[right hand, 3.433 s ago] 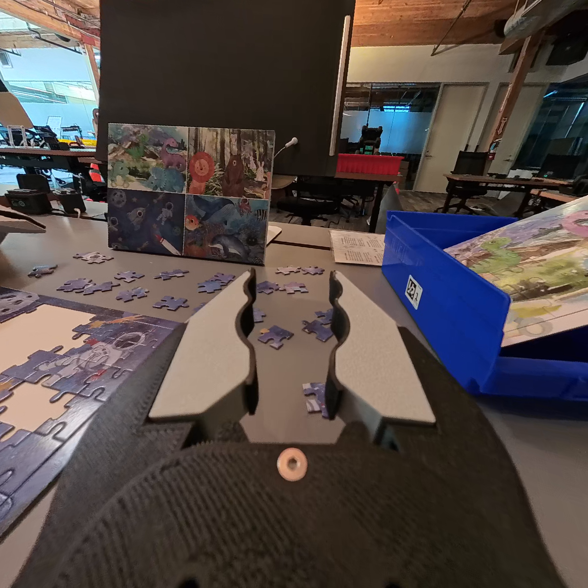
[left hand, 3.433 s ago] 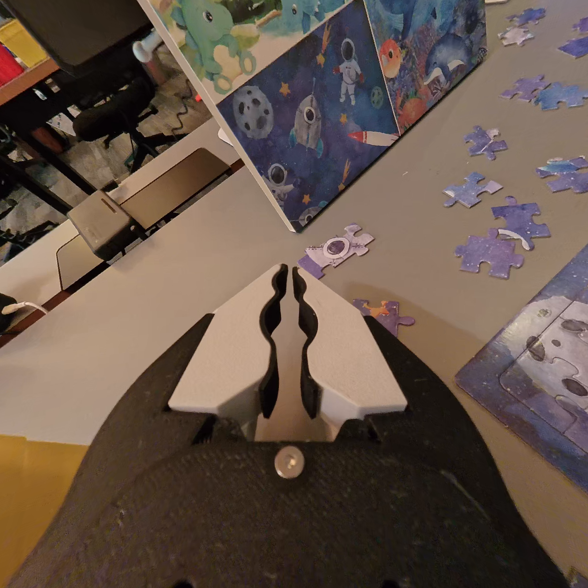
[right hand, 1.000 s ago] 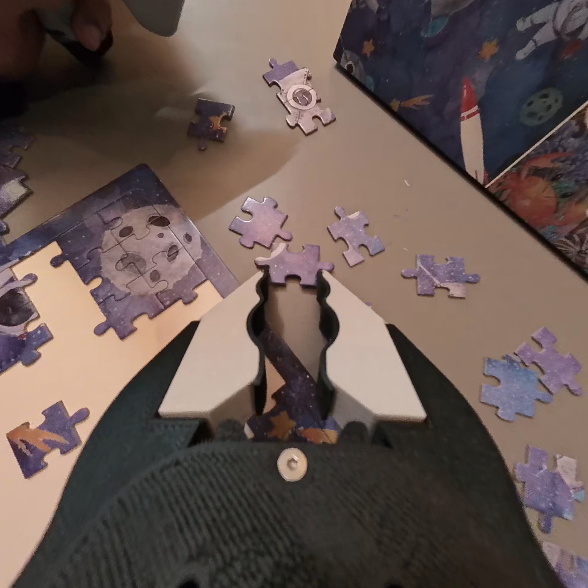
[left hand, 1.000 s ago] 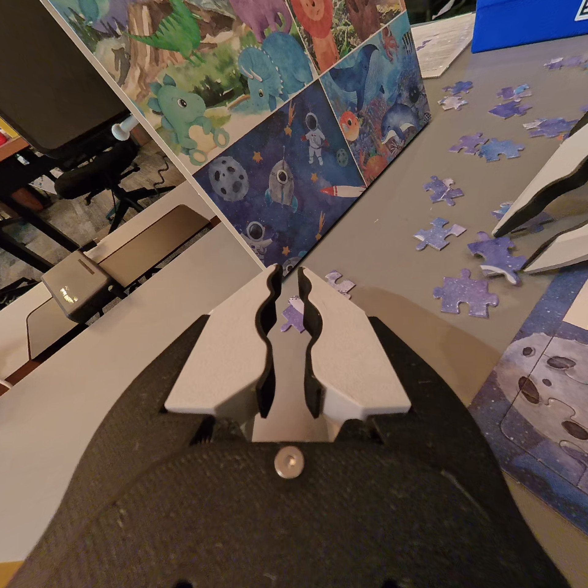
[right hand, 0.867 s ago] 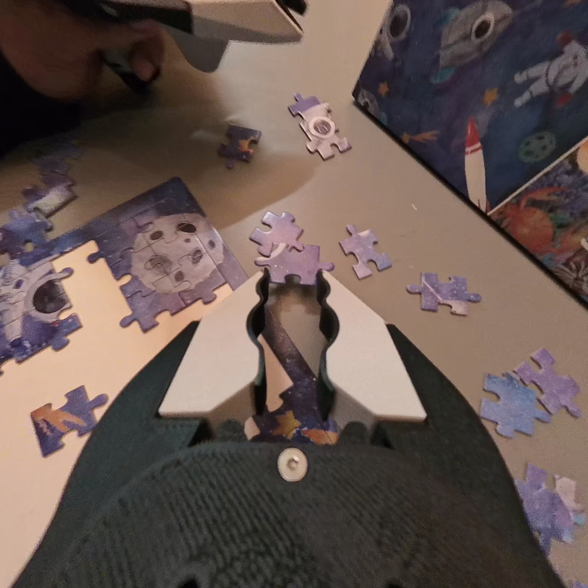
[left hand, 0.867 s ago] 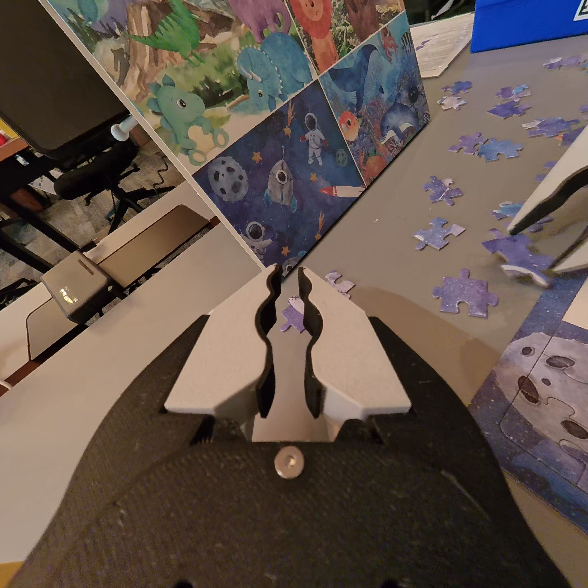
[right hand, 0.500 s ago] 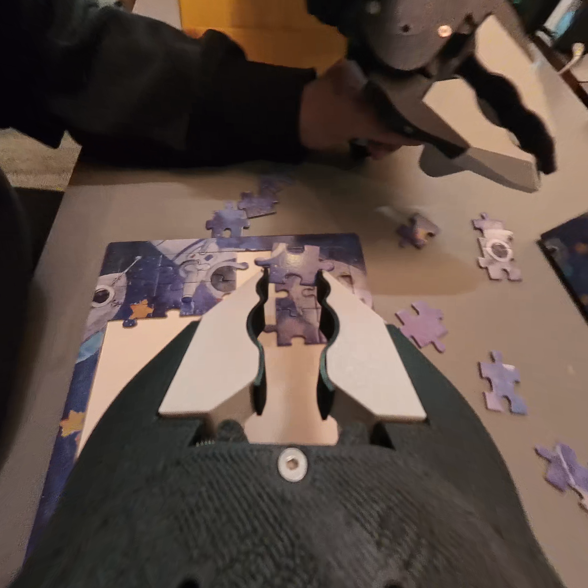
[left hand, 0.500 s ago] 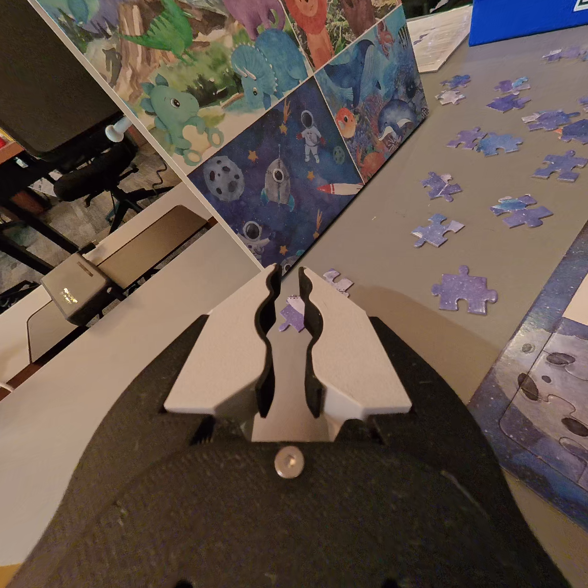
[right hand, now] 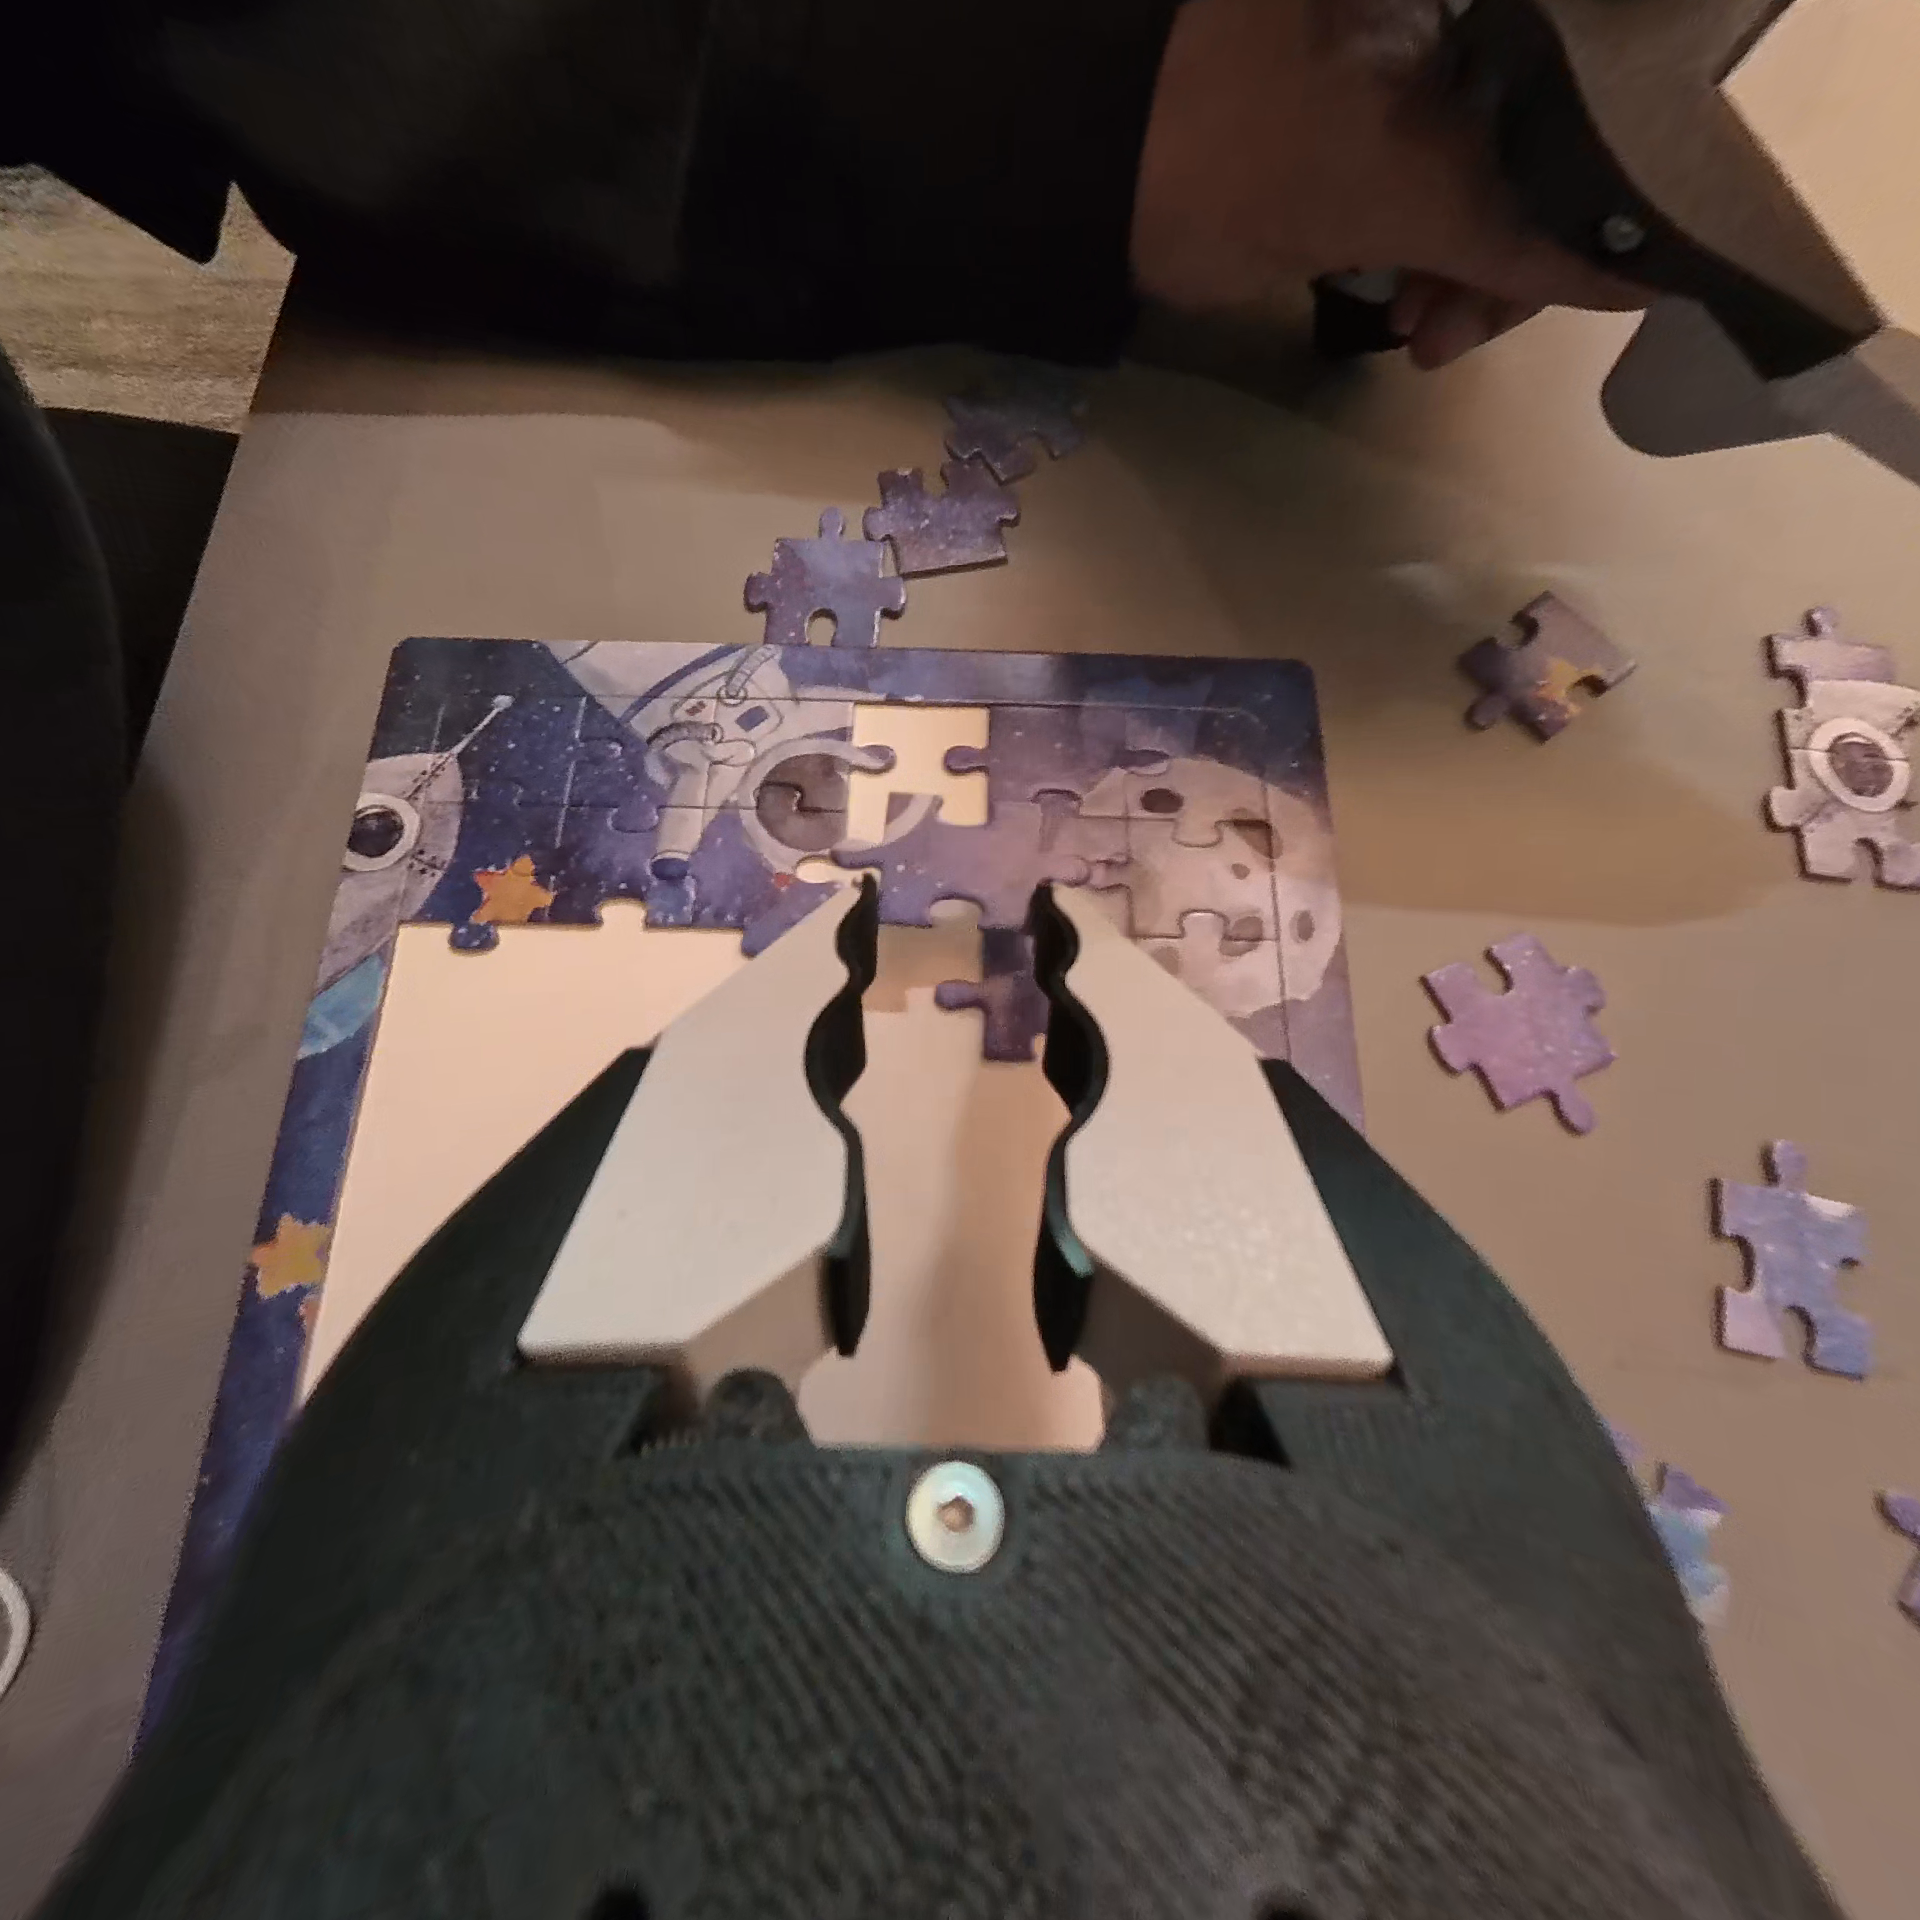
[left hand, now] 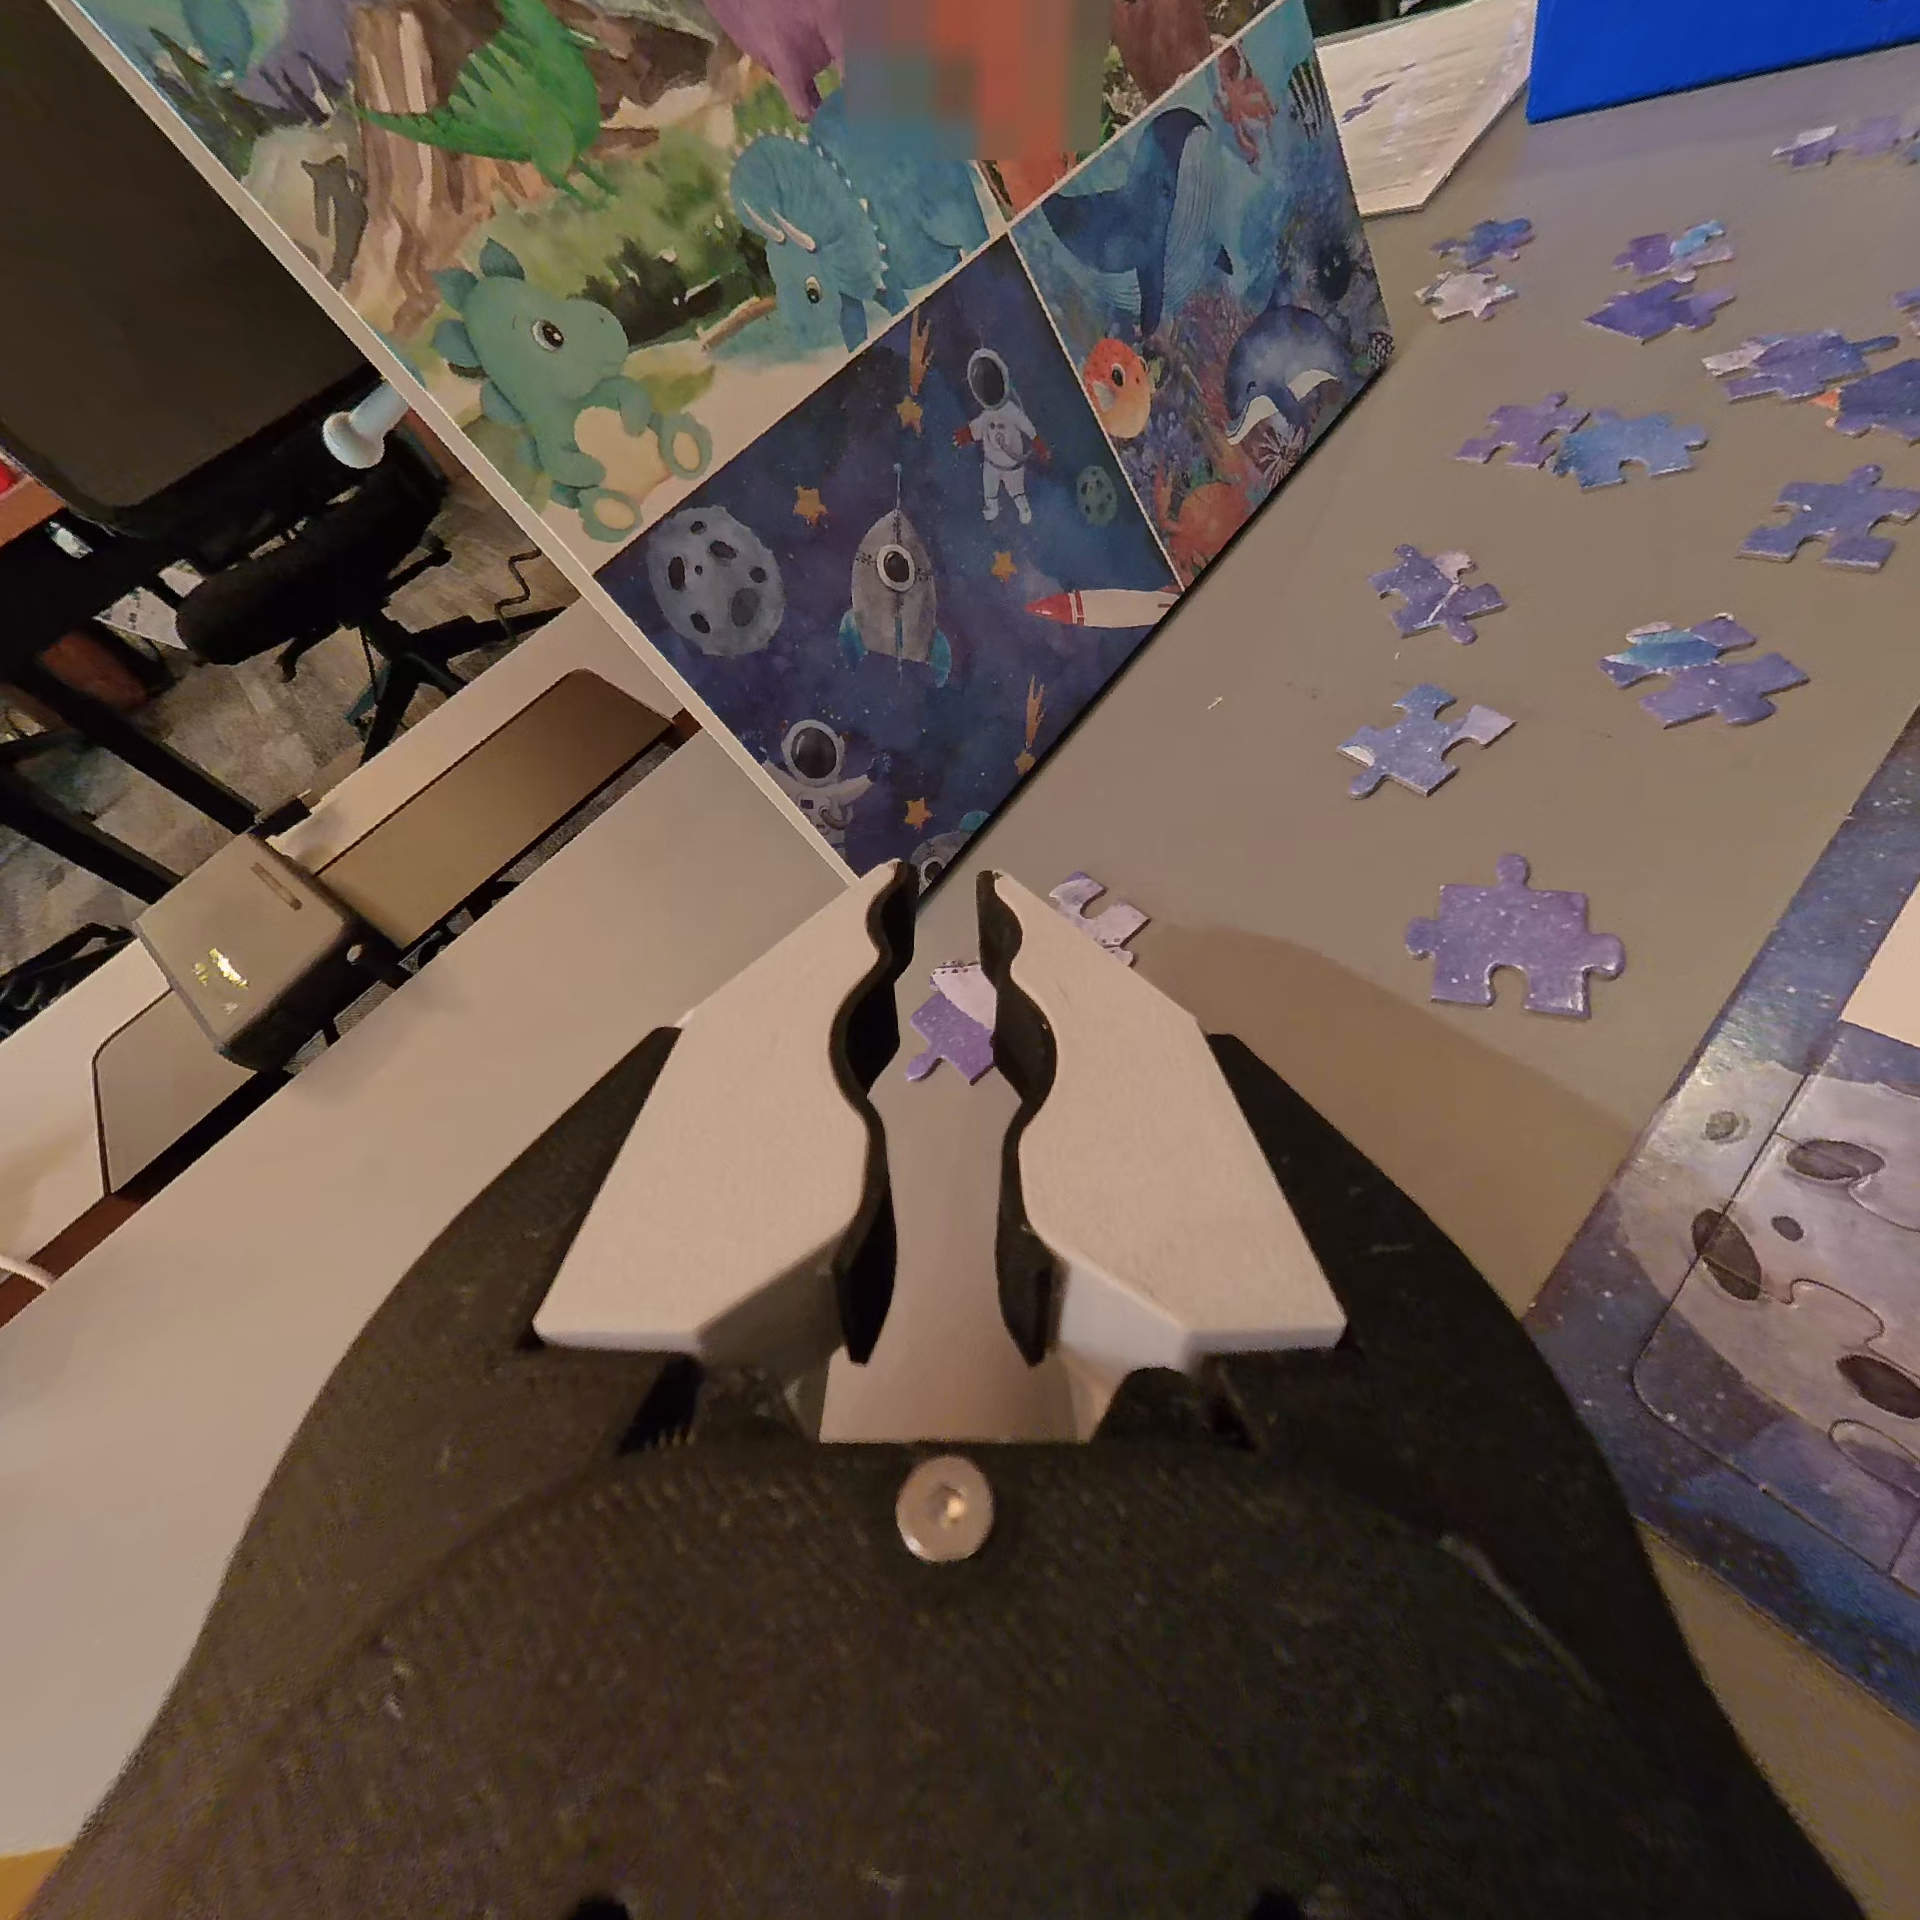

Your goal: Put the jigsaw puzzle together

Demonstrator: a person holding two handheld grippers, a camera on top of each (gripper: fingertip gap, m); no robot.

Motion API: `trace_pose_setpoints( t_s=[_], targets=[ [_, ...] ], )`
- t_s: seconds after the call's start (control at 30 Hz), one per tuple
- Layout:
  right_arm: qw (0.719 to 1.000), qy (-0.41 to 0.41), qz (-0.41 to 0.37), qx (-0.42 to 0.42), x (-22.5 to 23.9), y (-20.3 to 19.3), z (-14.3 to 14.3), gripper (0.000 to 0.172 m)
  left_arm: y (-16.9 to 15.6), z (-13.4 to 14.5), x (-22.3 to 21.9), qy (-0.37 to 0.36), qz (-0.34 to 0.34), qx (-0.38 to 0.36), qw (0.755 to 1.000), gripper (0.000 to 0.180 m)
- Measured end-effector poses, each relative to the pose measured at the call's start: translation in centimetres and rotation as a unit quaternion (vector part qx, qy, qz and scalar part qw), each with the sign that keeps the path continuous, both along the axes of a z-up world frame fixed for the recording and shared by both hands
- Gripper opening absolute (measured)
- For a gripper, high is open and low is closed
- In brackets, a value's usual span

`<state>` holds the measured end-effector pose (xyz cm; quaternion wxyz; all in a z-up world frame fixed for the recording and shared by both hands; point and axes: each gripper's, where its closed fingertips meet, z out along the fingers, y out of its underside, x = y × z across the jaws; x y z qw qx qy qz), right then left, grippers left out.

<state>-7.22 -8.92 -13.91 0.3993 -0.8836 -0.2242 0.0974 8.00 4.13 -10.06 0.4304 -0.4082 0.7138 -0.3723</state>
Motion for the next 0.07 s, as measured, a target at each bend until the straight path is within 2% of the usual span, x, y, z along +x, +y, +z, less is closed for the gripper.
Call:
trace_pose_setpoints(
  t_s=[0.07],
  targets=[
    [1.000,-0.001,0.009,-0.005,-0.48,-0.14,-0.20,0.029,-0.02,-0.03,0.00,0.000,0.000,0.001,1.000,0.010]
  ],
)
